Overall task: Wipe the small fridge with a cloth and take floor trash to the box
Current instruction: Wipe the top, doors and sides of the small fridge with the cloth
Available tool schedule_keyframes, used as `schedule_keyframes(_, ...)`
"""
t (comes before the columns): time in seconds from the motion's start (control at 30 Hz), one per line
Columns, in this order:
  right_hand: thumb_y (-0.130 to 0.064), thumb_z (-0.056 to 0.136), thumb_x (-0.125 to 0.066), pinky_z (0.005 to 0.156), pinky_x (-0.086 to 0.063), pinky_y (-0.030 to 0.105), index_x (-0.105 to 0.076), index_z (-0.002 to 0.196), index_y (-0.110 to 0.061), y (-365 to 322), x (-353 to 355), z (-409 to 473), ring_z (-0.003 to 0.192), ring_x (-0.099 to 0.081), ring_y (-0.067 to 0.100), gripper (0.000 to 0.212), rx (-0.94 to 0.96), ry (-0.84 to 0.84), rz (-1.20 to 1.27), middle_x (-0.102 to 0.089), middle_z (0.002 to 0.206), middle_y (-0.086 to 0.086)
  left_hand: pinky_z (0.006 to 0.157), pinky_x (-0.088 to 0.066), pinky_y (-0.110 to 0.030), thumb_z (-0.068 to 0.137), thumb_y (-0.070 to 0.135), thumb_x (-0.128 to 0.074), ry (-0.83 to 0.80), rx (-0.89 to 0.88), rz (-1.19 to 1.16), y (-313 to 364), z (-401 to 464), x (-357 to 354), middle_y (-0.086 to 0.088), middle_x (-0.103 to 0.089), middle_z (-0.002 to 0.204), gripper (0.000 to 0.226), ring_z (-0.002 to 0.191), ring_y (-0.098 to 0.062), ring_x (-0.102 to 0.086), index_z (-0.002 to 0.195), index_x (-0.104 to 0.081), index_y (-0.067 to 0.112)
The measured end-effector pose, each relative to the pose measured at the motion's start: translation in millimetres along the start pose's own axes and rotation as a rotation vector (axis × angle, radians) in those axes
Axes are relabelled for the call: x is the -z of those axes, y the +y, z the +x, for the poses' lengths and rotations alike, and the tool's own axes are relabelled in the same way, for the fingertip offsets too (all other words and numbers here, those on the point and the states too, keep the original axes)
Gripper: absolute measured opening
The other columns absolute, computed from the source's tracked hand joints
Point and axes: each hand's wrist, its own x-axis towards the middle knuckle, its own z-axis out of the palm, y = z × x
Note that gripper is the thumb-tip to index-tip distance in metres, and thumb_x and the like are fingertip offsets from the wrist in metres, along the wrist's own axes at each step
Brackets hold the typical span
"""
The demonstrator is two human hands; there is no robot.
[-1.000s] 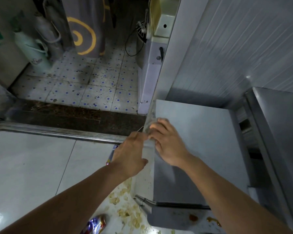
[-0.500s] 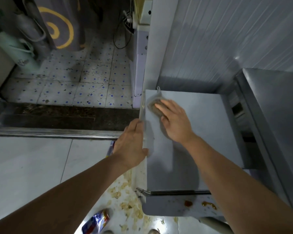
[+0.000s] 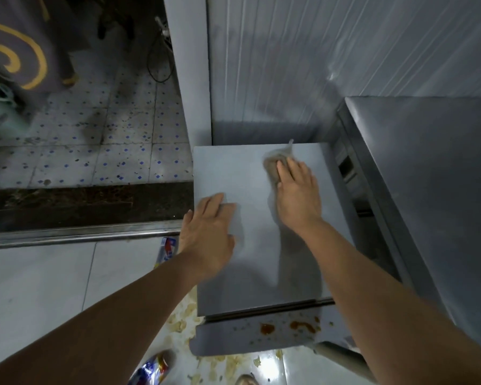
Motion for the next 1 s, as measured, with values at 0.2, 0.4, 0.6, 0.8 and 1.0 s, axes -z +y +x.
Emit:
schedule_keyframes(0.2, -0.022, 0.095, -0.033, 0.116, -0.018, 0.046, -0.037, 0.143, -0.012, 15.5, -5.8, -98.9, 0.143, -0.021, 0.031, 0.049, 0.041, 0.062, 0.107, -0.031, 0.152, 0.009, 0.108, -0.017, -0.038, 0.081, 0.027, -0.054, 0.012, 0.002, 0.04, 28.8, 8.3, 0.4, 0.002, -0.013, 0.153, 0.065, 0.137, -0.021, -0.012, 0.14, -0.028, 0.024)
schedule_keyframes(0.4, -0.017, 0.094, -0.042, 0.116, -0.021, 0.047, -0.023, 0.148, -0.014, 45.3, 6.5, -11.9, 0.143, -0.012, 0.031, 0.057, -0.185, 0.024, 0.091, -0.018, 0.155, 0.008, 0.108, -0.022, -0.045, 0.088, 0.032, -0.046, -0.053, -0.065, 0.013, 63.7, 28.1, -14.1, 0.008, -0.004, 0.153, 0.057, 0.138, -0.022, -0.006, 0.14, -0.022, 0.038)
schedule_keyframes(0.6, -0.028, 0.099, -0.034, 0.112, -0.028, 0.045, -0.018, 0.149, -0.014, 48.0, 7.9, -66.6, 0.144, -0.012, 0.032, 0.055, -0.293, 0.073, 0.12, -0.017, 0.156, 0.009, 0.109, -0.027, -0.048, 0.089, 0.034, -0.048, -0.074, -0.055, 0.041, 63.5, 26.5, -13.0, 0.009, -0.002, 0.153, 0.058, 0.138, -0.024, -0.006, 0.14, -0.021, 0.04)
schedule_keyframes(0.8, -0.028, 0.094, -0.041, 0.114, -0.018, 0.048, -0.012, 0.149, -0.012, 50.7, 9.3, -58.8, 0.141, -0.013, 0.037, 0.064, -0.359, -0.002, 0.057, -0.014, 0.155, 0.016, 0.107, -0.029, -0.048, 0.089, 0.035, -0.048, -0.066, -0.05, 0.048, 63.2, 29.4, -16.1, 0.008, -0.002, 0.154, 0.058, 0.137, -0.024, -0.005, 0.14, -0.021, 0.042)
schedule_keyframes(1.0, -0.024, 0.096, -0.039, 0.112, -0.022, 0.049, -0.006, 0.149, -0.011, 54.2, 15.2, -32.6, 0.139, -0.016, 0.041, 0.065, -0.427, -0.077, 0.065, -0.005, 0.155, 0.02, 0.105, -0.028, -0.047, 0.087, 0.033, -0.05, -0.055, -0.072, 0.048, 59.2, 28.5, -18.7, 0.007, -0.004, 0.153, 0.057, 0.134, -0.024, -0.006, 0.138, -0.025, 0.04)
